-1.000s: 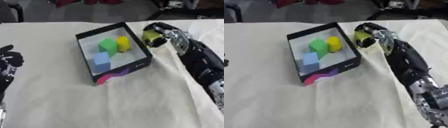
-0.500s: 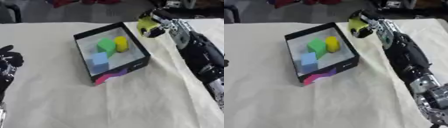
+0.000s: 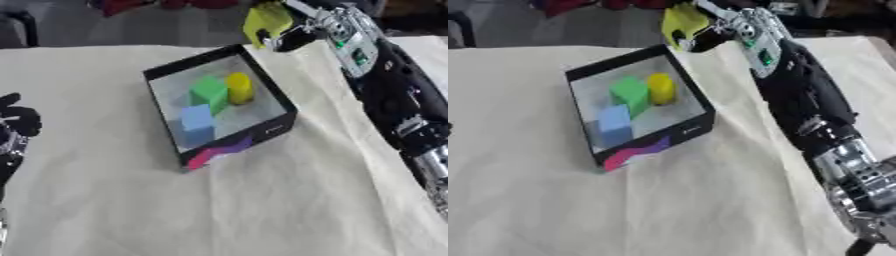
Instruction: Pick up objects on the table and place them in the box.
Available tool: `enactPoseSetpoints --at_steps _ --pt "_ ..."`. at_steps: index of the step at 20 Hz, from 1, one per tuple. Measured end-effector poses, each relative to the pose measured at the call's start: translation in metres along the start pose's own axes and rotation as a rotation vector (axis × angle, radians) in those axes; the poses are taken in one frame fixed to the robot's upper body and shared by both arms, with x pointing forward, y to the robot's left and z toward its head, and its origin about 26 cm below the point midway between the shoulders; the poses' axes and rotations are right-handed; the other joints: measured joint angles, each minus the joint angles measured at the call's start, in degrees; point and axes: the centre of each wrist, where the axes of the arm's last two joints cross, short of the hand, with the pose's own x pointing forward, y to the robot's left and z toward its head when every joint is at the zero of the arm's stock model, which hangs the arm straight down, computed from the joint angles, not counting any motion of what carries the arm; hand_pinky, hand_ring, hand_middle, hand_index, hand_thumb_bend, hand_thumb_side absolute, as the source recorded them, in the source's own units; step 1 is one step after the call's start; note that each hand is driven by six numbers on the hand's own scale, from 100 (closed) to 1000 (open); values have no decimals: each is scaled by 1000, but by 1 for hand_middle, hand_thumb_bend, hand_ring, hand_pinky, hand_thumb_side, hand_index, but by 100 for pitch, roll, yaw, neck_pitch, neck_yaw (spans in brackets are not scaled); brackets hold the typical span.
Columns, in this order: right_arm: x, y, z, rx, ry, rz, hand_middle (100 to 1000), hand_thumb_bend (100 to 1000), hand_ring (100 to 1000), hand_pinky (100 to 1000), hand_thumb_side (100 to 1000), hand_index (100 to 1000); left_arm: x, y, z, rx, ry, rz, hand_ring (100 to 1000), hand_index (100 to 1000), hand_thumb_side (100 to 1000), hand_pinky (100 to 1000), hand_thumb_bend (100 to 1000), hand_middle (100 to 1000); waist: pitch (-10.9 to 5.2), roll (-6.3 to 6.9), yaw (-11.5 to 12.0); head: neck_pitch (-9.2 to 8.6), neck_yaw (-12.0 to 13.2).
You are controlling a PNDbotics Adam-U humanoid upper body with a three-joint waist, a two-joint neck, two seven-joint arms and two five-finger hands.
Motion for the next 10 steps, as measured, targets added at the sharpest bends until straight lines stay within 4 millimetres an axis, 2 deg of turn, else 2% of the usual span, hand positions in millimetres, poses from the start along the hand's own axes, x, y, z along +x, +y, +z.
enactPoseSetpoints --at_steps 4,6,9,10 --pt "21 18 -17 64 -70 -69 632 100 660 635 100 752 1 0 0 0 -3 0 582 826 664 647 758 606 0 0 36 0 -52" --pt "30 27 -25 107 -98 -77 657 100 688 676 100 789 1 0 0 1 -5 0 582 826 664 647 758 606 0 0 44 0 -70" --pt "39 42 -30 162 -126 -87 751 100 757 737 100 891 2 0 0 0 -7 0 582 826 664 647 759 606 0 0 63 0 -82" --pt "41 47 -31 177 -128 -85 760 100 764 741 100 899 2 0 0 0 -7 0 582 826 664 647 759 606 0 0 63 0 -83"
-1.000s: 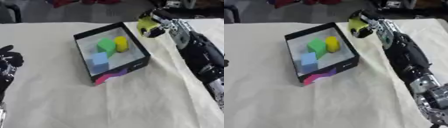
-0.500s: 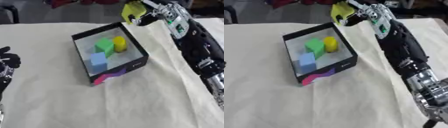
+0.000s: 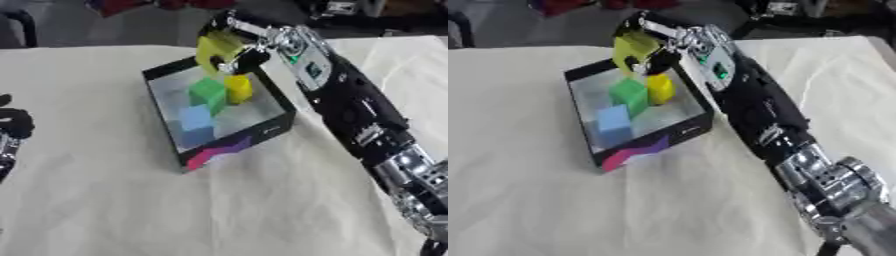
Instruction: Pick up objects on the table and place them in the box.
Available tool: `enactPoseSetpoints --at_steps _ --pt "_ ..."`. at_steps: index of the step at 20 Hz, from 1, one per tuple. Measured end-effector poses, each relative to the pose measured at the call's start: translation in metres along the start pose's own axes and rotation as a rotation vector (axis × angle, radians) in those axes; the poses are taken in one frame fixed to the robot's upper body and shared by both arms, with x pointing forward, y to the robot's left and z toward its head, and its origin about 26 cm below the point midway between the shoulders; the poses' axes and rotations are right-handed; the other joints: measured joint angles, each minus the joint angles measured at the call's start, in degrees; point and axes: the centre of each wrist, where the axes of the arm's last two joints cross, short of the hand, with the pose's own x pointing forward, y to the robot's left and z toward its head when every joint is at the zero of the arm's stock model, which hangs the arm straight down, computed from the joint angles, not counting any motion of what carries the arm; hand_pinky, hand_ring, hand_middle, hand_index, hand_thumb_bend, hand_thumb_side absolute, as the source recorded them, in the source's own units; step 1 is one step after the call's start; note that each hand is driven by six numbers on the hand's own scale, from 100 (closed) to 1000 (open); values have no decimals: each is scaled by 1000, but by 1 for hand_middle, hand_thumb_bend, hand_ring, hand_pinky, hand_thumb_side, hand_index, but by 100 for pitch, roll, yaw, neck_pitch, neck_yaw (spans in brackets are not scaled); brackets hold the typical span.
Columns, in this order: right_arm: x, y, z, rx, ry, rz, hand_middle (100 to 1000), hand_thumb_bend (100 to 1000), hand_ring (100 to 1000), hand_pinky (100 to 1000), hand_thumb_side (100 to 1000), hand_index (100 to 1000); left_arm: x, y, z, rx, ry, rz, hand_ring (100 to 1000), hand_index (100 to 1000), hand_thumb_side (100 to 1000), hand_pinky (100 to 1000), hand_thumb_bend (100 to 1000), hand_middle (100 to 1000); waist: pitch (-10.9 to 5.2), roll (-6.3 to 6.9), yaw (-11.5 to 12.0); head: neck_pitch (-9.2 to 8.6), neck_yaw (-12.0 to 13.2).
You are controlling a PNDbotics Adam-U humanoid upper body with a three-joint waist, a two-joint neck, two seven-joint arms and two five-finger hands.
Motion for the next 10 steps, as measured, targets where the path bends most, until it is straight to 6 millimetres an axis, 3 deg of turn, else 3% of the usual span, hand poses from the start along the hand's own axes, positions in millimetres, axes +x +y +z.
enactPoseSetpoints --at_steps 1,2,3,7,10 --pt "1 3 -1 13 0 6 811 100 807 773 279 932 0 0 0 -1 -1 0 582 826 664 648 759 605 0 0 0 0 0" --pt "0 5 -1 24 3 12 825 102 817 781 331 939 0 0 0 -1 -1 0 582 826 664 648 760 605 0 0 0 0 0" --pt "0 8 -2 34 11 18 849 178 834 796 446 952 0 0 0 -2 -2 0 581 826 664 648 760 605 0 0 0 0 0" --pt "-7 17 1 67 51 43 878 290 879 831 612 962 0 0 0 -2 -2 0 581 826 664 648 761 605 0 0 -30 0 5" --pt "-11 23 3 76 72 52 895 307 912 860 653 966 0 0 0 -2 -2 0 581 826 664 648 761 605 0 0 -62 0 26"
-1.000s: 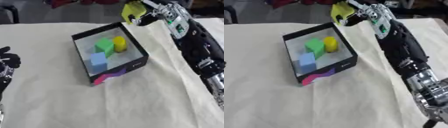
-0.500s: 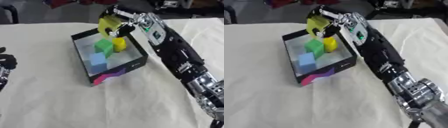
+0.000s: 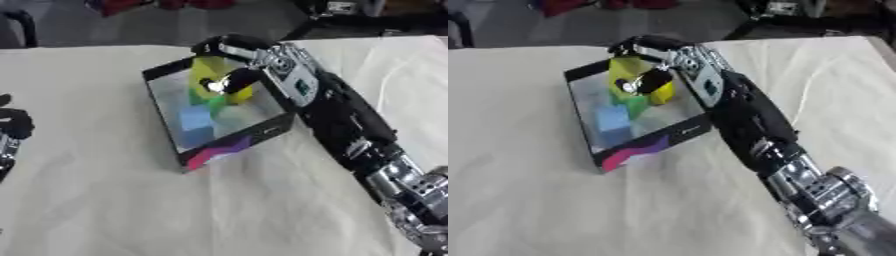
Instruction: Pick up objects on the table and place them in the box.
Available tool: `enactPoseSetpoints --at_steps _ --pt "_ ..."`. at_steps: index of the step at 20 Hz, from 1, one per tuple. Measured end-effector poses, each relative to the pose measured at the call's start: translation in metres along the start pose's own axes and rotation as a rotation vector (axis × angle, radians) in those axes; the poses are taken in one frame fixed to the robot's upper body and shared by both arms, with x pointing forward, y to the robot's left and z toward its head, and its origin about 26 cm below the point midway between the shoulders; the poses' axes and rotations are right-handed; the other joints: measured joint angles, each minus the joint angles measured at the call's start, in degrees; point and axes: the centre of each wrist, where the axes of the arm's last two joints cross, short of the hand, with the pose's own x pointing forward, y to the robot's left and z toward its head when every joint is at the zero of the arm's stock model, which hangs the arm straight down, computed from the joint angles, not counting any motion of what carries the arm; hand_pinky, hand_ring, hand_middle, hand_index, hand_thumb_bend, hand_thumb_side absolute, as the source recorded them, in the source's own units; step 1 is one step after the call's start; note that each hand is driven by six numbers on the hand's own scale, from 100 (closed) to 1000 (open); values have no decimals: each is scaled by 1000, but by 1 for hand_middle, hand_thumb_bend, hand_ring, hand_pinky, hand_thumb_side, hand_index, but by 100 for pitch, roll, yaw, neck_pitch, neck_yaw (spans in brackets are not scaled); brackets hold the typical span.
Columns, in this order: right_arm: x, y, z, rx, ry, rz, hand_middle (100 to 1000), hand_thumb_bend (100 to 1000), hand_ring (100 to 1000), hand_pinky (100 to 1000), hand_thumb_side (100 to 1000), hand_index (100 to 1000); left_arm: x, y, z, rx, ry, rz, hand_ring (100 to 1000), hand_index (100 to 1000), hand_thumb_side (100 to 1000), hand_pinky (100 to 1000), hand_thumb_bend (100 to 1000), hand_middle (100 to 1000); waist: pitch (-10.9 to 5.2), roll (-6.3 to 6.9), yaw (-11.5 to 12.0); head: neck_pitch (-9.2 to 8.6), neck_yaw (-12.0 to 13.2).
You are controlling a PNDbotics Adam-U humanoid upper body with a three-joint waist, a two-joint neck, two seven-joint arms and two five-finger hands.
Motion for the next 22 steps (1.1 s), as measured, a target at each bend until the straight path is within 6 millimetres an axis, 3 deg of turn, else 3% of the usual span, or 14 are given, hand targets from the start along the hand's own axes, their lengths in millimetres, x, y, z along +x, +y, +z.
enactPoseSetpoints --at_steps 6,16,19,22 --pt "-5 5 3 -4 15 -10 976 316 1000 932 691 979 0 0 0 1 0 0 582 826 664 648 763 604 0 -2 -57 0 27" --pt "-9 -3 17 -62 4 -62 1000 291 1000 986 668 976 -2 1 2 7 8 -4 582 826 664 647 764 604 -8 -9 -242 0 103" --pt "-7 -16 31 -181 -34 -92 956 254 1000 954 632 956 -4 3 4 17 17 -9 582 826 664 647 765 604 -65 -78 -394 0 193" --pt "-4 -31 58 -366 -79 -132 906 191 958 906 568 930 -6 6 7 29 28 -19 582 826 663 647 765 604 -88 -137 -559 0 330"
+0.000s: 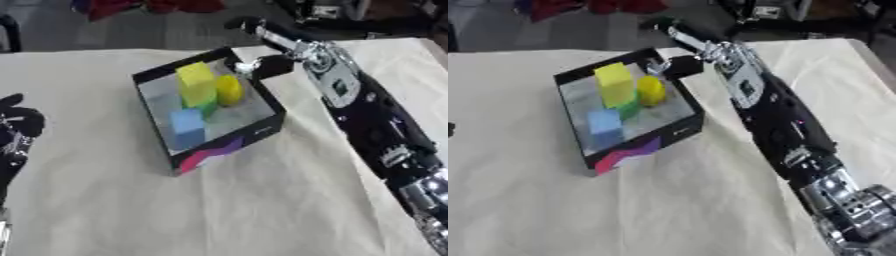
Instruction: Pick up objects on the table and place them in the box.
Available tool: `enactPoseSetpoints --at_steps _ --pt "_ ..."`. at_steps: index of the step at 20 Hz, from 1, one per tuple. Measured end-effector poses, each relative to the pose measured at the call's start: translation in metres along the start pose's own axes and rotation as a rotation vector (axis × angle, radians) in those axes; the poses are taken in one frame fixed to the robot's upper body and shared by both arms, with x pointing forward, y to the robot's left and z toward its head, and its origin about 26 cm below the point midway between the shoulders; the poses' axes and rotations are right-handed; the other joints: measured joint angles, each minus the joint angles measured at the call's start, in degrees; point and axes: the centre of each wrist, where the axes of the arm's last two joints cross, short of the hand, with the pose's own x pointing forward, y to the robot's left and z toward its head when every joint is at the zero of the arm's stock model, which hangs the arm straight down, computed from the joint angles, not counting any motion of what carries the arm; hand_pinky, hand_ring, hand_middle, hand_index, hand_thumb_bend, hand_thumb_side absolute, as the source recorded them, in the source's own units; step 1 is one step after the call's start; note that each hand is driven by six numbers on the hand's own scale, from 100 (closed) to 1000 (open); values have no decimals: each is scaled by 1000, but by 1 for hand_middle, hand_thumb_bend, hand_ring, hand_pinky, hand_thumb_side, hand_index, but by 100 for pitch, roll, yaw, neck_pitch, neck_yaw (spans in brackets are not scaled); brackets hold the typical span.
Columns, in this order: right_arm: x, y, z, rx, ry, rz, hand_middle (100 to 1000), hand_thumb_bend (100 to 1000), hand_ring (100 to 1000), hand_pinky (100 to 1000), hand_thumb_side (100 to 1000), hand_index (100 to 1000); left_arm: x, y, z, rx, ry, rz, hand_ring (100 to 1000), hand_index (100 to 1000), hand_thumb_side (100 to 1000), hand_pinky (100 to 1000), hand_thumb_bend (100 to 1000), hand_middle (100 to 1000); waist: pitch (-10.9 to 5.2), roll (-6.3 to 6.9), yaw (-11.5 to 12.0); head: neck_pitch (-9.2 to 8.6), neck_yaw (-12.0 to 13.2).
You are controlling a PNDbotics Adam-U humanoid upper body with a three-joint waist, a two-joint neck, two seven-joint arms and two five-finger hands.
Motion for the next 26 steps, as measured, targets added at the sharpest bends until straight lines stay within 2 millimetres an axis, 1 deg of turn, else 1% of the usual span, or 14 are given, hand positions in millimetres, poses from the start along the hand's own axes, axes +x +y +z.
enactPoseSetpoints --at_steps 2,3,4,5,7,9,11,14,16,18,22,26 --pt "4 -14 23 -133 -15 -49 875 123 922 876 516 912 -1 2 0 6 2 -8 583 826 663 647 765 604 -34 -30 -93 0 93" --pt "6 -20 35 -200 -19 -83 872 115 919 874 511 910 -1 3 1 10 5 -10 583 826 663 647 764 604 -48 -46 -128 0 136" --pt "8 -24 49 -265 -20 -120 838 100 879 853 485 886 -2 4 2 14 10 -12 583 826 663 647 765 605 -52 -59 -160 0 173" --pt "10 -27 64 -332 -17 -164 831 100 868 849 483 878 -3 5 3 16 11 -15 584 826 663 647 764 605 -52 -70 -189 0 210" --pt "14 -29 94 -457 -3 -256 812 100 855 843 482 857 -4 6 4 22 16 -20 584 826 663 647 763 606 -57 -84 -253 0 286" --pt "18 -28 122 -562 19 -327 773 100 835 829 490 835 -5 8 6 30 22 -22 585 826 662 647 761 607 -68 -90 -314 0 361" --pt "20 -22 147 -642 59 -377 768 100 834 827 508 832 -6 8 7 36 24 -23 585 826 662 647 761 607 -78 -118 -382 0 450" --pt "21 -6 176 -729 128 -420 751 100 821 822 512 825 -8 8 9 40 27 -24 586 828 664 647 759 609 -86 -137 -483 0 595" --pt "22 7 190 -777 162 -450 747 100 806 819 530 827 -8 8 10 41 29 -24 585 828 665 646 759 609 -86 -137 -526 0 662" --pt "23 19 198 -813 191 -481 750 100 801 819 549 831 -11 8 12 42 38 -25 585 828 666 646 758 609 -86 -137 -571 0 706" --pt "25 41 206 -845 241 -545 752 100 802 820 586 835 -16 8 17 41 59 -26 587 827 666 645 757 610 -86 -137 -625 0 772" --pt "27 59 209 -868 281 -600 742 100 792 816 588 831 -16 8 18 43 58 -24 586 827 667 644 755 610 -86 -137 -666 0 839"
